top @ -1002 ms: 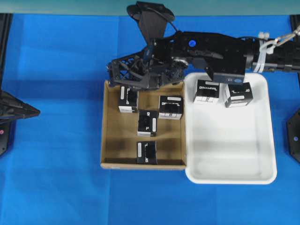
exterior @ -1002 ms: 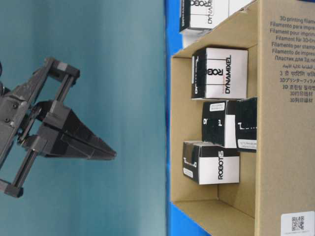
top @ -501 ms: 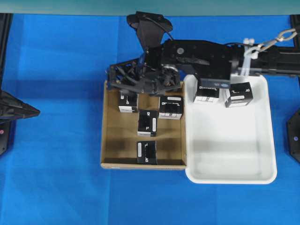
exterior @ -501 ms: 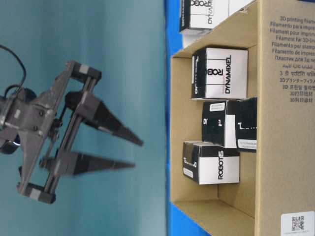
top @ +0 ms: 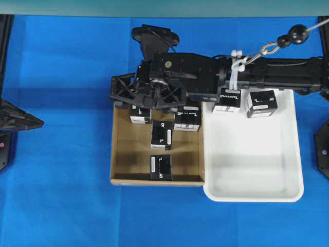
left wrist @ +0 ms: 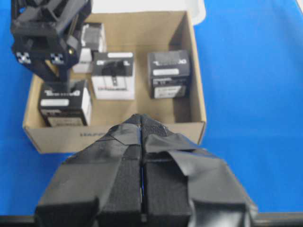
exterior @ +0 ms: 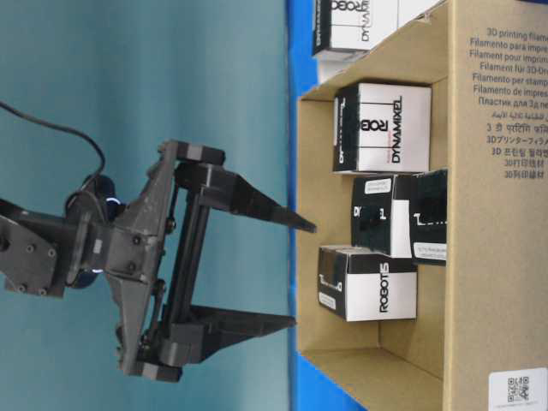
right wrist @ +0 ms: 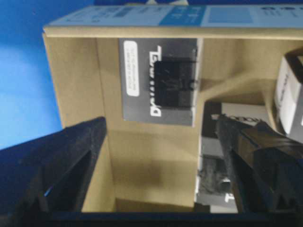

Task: Pick a box that is randomly placed inside the cardboard box.
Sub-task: 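Lower the right gripper and close it on the top-left DYNAMIXEL box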

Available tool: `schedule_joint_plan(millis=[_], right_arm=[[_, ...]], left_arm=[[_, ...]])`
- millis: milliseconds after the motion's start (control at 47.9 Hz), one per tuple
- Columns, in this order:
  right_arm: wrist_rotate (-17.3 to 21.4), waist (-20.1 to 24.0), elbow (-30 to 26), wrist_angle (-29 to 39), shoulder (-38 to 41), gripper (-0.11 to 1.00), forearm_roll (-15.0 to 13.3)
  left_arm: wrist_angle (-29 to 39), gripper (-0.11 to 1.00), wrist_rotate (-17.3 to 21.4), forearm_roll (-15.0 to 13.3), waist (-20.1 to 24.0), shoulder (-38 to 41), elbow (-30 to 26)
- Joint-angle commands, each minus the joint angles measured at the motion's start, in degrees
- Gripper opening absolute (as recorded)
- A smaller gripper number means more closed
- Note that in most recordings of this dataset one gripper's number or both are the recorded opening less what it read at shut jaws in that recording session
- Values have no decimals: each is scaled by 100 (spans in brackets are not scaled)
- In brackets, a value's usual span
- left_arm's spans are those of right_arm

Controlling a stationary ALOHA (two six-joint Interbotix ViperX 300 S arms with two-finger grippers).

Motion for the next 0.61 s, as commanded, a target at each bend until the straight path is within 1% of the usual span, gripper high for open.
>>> schedule_joint_plan(millis=[0,188,397,585], right_arm=[[9,0,-44,0,44,95,-53],[18,-35,-53,-132,114,95,-167],[18,-62,-88,-255,308,95,-167],[70,-70,-105,-264,439,95,-167]], left_arm=[[-26,-7,-9,18,9,26,-114],[-26,-7,0,18,0,26,-105],[-26,-7,-79,18,0,18,-97],[-26,-7,-44,9,-35,-18,-79]])
